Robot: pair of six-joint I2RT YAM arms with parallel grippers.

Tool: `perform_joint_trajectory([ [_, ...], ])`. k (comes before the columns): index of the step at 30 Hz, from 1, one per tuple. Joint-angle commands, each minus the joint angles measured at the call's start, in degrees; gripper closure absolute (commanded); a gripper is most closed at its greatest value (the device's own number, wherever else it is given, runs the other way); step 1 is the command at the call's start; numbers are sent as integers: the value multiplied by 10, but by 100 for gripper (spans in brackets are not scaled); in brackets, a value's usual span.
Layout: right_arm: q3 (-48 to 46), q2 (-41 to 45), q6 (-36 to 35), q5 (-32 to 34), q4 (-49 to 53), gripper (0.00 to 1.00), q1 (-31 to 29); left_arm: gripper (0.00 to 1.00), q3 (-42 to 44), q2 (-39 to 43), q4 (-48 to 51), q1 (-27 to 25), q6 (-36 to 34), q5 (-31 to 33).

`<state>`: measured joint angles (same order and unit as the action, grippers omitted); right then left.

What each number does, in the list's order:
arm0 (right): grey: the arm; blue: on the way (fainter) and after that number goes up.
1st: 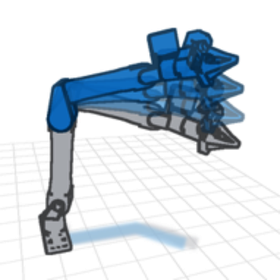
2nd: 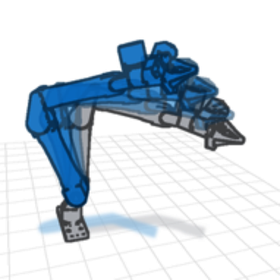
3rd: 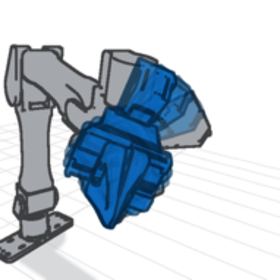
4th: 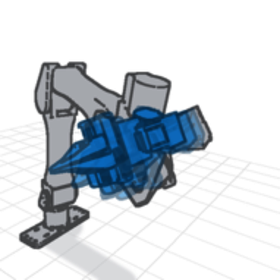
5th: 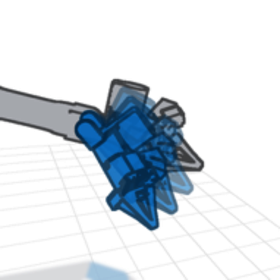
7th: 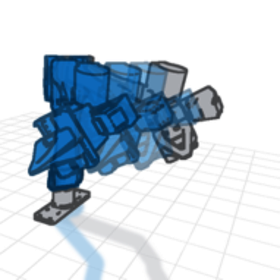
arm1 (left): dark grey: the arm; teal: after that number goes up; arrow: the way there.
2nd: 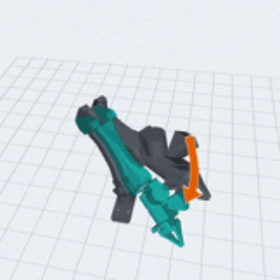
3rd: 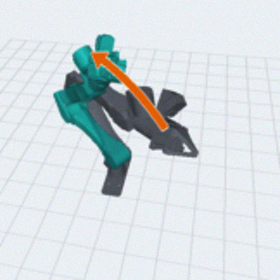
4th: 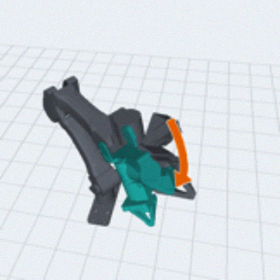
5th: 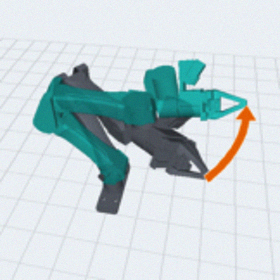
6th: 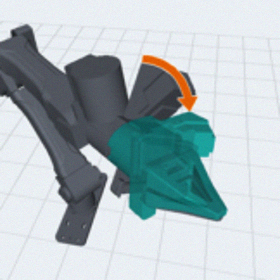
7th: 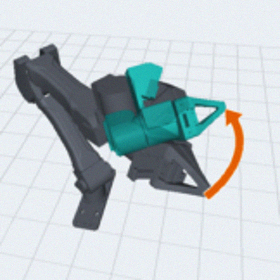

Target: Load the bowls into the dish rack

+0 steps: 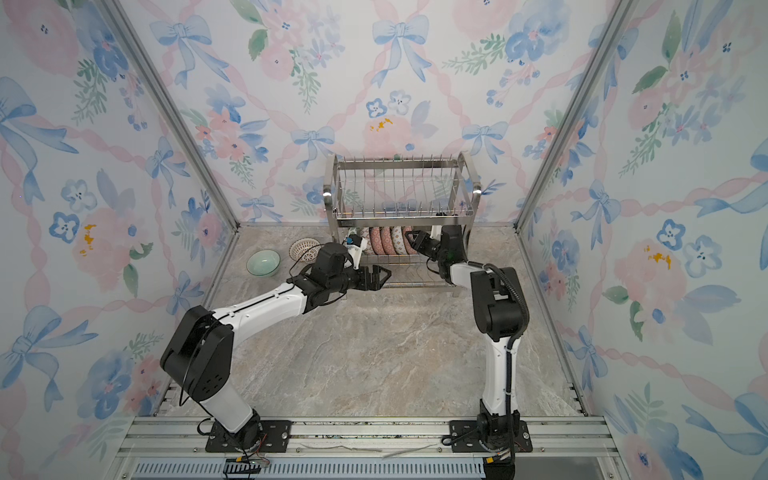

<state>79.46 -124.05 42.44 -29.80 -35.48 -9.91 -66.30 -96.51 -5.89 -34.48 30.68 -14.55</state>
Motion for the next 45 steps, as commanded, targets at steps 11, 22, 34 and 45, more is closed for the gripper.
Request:
perform_joint_trajectory([
  [11,-5,31,4,57,-43,56,-26,2,-16,7,15,-5,-6,3],
  [22,-3,40,7,97,-54,48,-32,2,-17,11,19,-4,-8,2],
  [34,-20,60,6,145,-76,42,-35,2,-18,12,19,-4,-7,0],
  [45,-27,67,12,159,-124,33,-60,2,-18,18,20,-4,-8,1],
])
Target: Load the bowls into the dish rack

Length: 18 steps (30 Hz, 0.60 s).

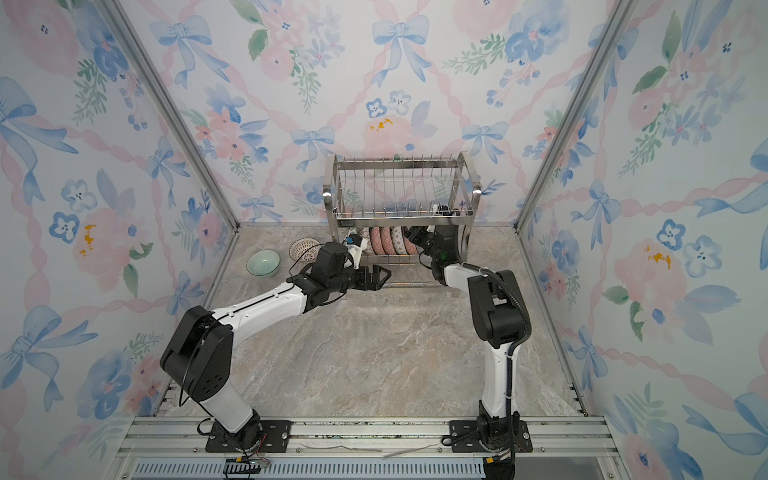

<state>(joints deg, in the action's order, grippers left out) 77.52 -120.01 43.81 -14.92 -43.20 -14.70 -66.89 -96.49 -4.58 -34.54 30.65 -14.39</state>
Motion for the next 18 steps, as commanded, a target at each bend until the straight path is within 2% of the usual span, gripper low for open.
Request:
perform_joint_trajectory([
  [1,-10,28,-2,12,-56,32,-15,2,-12,19,7,-4,-8,0],
  [9,-9,34,-1,22,-57,21,-30,2,-12,27,8,-3,-7,-2],
  [14,-14,44,-4,31,-51,5,-42,2,-8,39,9,-3,-8,2],
  [18,-32,61,-4,43,-57,2,-51,2,-4,56,13,-3,-6,9],
])
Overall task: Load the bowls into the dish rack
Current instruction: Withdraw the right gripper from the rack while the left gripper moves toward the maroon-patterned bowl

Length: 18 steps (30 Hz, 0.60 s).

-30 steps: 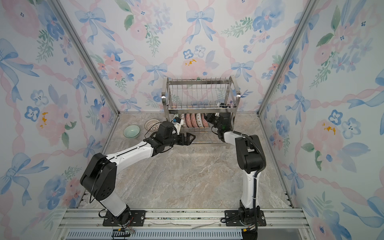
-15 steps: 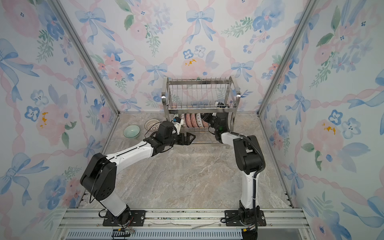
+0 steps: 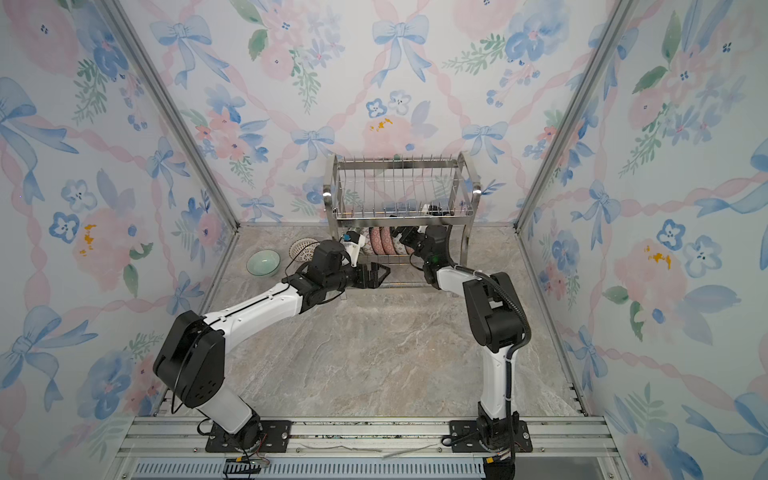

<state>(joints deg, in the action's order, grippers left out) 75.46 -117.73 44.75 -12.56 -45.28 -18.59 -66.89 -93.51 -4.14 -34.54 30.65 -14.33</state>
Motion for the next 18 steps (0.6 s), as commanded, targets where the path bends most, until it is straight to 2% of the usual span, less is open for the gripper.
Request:
perform_joint_trajectory([
  [1,-15,41,-15,21,-38,3,-14,2,-1,32,9,-4,-4,12],
  [10,-59,79,-7,40,-52,3,-32,2,28,95,44,-21,24,47],
  [18,-132,126,-1,47,-73,3,-43,2,104,163,68,-21,31,84],
])
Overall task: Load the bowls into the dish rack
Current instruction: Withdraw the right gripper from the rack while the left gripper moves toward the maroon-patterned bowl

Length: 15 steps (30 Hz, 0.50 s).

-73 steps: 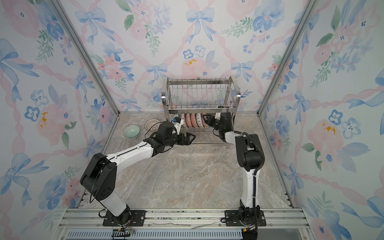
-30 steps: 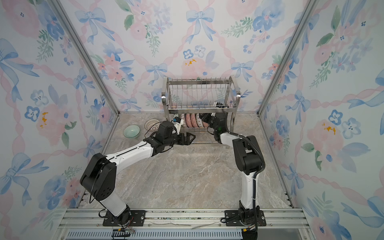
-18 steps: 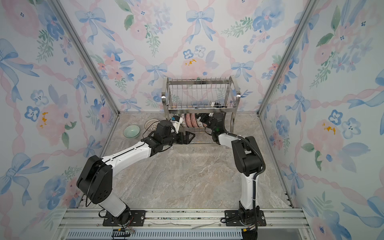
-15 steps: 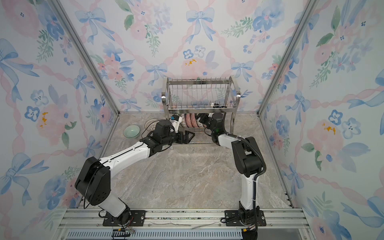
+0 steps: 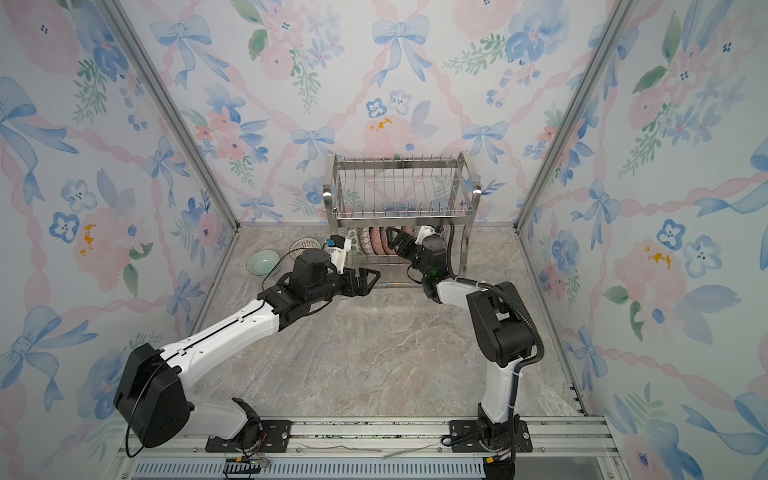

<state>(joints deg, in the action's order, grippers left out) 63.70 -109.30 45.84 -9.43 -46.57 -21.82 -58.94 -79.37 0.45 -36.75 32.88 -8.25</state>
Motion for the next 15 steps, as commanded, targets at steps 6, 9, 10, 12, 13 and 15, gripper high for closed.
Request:
perform_joint_trajectory([
  [6,-65,71,-9,22,-79,3,-13,2,72,72,31,0,17,46],
  [9,-88,86,-5,22,-84,4,-15,2,90,93,41,1,16,63],
  [10,-94,92,-6,23,-82,3,-16,2,91,98,49,1,15,69],
  [12,-108,104,-8,26,-78,3,-19,2,93,107,70,2,13,90],
  [13,-112,110,-10,27,-75,4,-20,2,94,112,78,3,11,99],
  [15,-123,119,-12,28,-69,3,-22,2,94,123,98,8,8,117],
])
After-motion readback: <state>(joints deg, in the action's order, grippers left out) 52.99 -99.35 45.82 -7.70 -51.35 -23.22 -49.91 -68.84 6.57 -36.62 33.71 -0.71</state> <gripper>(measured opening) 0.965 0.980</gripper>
